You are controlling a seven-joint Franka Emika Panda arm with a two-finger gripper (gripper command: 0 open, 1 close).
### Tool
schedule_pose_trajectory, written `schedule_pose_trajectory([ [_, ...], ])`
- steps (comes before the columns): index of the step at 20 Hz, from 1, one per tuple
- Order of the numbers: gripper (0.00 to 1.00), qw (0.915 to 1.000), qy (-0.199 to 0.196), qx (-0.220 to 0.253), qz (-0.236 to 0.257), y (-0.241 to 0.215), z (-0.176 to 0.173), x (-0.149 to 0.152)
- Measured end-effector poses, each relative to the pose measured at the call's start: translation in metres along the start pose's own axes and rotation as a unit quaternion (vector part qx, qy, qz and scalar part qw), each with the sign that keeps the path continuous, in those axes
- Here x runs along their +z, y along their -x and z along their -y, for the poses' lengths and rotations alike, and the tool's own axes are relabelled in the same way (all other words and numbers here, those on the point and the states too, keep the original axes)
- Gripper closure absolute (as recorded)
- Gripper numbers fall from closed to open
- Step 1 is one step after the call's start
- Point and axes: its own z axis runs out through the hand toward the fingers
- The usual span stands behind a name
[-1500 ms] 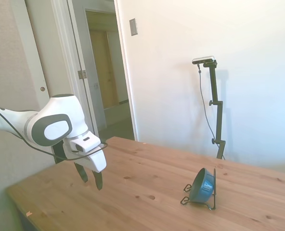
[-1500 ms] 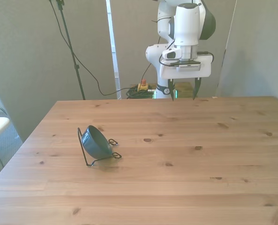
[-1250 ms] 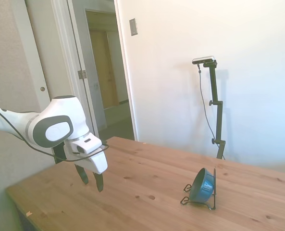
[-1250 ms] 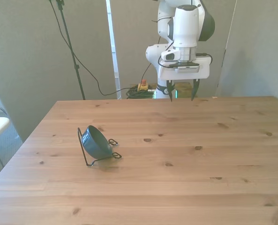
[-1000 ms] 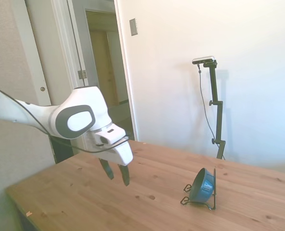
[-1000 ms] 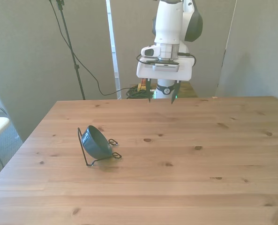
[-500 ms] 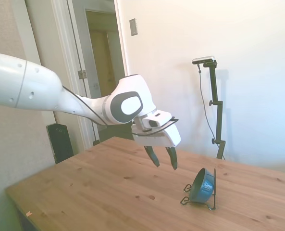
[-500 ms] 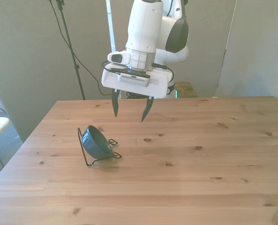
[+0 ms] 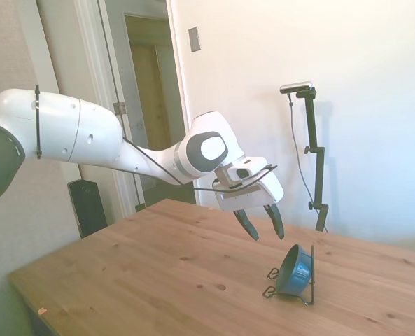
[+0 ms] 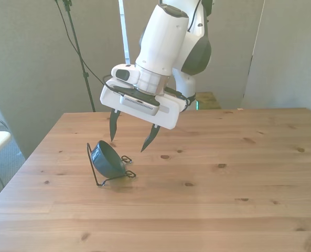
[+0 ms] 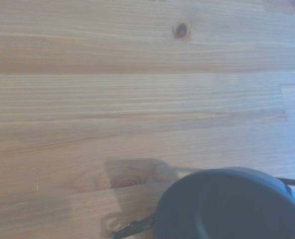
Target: Unload the bowl
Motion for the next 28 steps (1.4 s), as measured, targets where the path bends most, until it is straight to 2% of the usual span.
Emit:
schedule_pose_trajectory([
  [5, 0.0, 0.9997, 0.014, -0.014, -0.014, 0.009, 0.008, 0.003],
  [12, 0.0, 0.9986, 0.038, 0.003, -0.037, 0.009, -0.018, 0.008],
  [19, 0.0, 0.9979, 0.038, 0.025, -0.046, -0.014, -0.042, 0.03],
  [28, 0.0, 0.9975, 0.04, 0.025, -0.051, -0.022, -0.036, 0.045],
])
